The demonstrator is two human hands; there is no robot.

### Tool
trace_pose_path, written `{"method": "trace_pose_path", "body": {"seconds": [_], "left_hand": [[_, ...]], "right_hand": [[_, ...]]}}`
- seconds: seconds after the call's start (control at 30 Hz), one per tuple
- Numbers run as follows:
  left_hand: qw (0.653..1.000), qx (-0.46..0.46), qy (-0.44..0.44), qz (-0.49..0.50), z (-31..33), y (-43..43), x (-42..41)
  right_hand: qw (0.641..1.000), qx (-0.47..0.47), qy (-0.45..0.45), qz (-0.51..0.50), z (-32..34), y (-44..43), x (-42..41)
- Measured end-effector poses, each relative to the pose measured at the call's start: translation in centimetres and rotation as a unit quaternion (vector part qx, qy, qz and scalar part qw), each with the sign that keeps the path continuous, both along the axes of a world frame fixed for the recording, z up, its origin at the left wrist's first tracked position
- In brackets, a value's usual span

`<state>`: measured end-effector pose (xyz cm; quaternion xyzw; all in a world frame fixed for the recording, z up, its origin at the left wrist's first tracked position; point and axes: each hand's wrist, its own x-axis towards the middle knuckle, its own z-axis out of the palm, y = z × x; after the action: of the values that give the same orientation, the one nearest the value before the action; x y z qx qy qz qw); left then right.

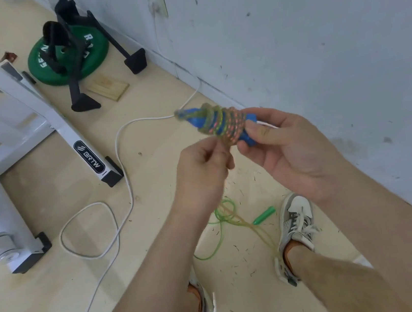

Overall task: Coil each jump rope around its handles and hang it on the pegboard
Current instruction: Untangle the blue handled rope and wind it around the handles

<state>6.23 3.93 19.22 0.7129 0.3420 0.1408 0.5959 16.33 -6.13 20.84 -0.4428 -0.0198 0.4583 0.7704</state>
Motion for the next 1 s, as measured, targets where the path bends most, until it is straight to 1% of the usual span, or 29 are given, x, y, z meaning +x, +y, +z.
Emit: {"method": "trace_pose_path", "body": {"seconds": [0.03,0.07,0.1,0.13,0.17,0.2,0.37,0.47,0.57,0.7,0.77,0.8,0.83,0.9,0.93,1.0], "left_hand": [[0.993,0.101,0.033,-0.045,-0.2,-0.7,-0.1],[0.973,0.198,0.069,-0.100,-0.5,-1.4,-0.2],[0.943,0.284,0.099,-0.145,-0.6,-1.9,-0.3],[0.913,0.350,0.122,-0.169,-0.5,-2.1,-0.4],[0.892,0.393,0.139,-0.177,-0.3,-2.0,-0.5],[0.878,0.418,0.153,-0.176,-0.1,-1.9,-0.6],[0.850,0.465,0.180,-0.170,1.3,-0.8,-0.7],[0.854,0.475,0.139,-0.159,1.5,0.5,-1.2],[0.845,0.505,0.094,-0.150,1.4,1.0,-1.5],[0.841,0.515,0.081,-0.145,1.4,1.5,-1.8],[0.853,0.500,0.072,-0.128,1.6,2.2,-2.0],[0.862,0.488,0.068,-0.119,1.6,2.6,-2.2],[0.872,0.473,0.065,-0.113,1.6,2.9,-2.3],[0.901,0.417,0.063,-0.105,1.6,3.1,-2.5],[0.922,0.367,0.064,-0.103,1.6,3.2,-2.6],[0.967,0.225,0.061,-0.102,2.0,3.2,-2.5]], "right_hand": [[0.999,-0.033,-0.016,-0.036,-0.1,0.2,-0.1],[0.993,-0.085,-0.061,-0.062,-0.2,0.2,0.0],[0.979,-0.142,-0.125,-0.074,-0.2,0.2,0.1],[0.961,-0.189,-0.186,-0.074,-0.3,0.1,0.1],[0.945,-0.219,-0.234,-0.068,-0.3,0.1,0.0],[0.932,-0.237,-0.269,-0.059,-0.3,0.1,-0.1],[0.863,-0.310,-0.395,-0.049,-0.8,0.1,0.1],[0.840,-0.320,-0.436,-0.041,-0.6,0.0,0.4],[0.813,-0.320,-0.486,-0.019,-0.6,0.1,0.2],[0.762,-0.330,-0.553,0.068,-0.5,0.2,-0.1],[0.746,-0.333,-0.561,0.134,-0.3,0.0,0.2],[0.748,-0.325,-0.554,0.168,-0.3,-0.1,0.3],[0.759,-0.308,-0.539,0.198,-0.2,-0.2,0.4],[0.802,-0.250,-0.485,0.243,0.2,-0.5,0.7],[0.827,-0.217,-0.449,0.257,0.5,-0.7,1.0],[0.869,-0.161,-0.382,0.271,0.8,-1.3,1.7]]}}
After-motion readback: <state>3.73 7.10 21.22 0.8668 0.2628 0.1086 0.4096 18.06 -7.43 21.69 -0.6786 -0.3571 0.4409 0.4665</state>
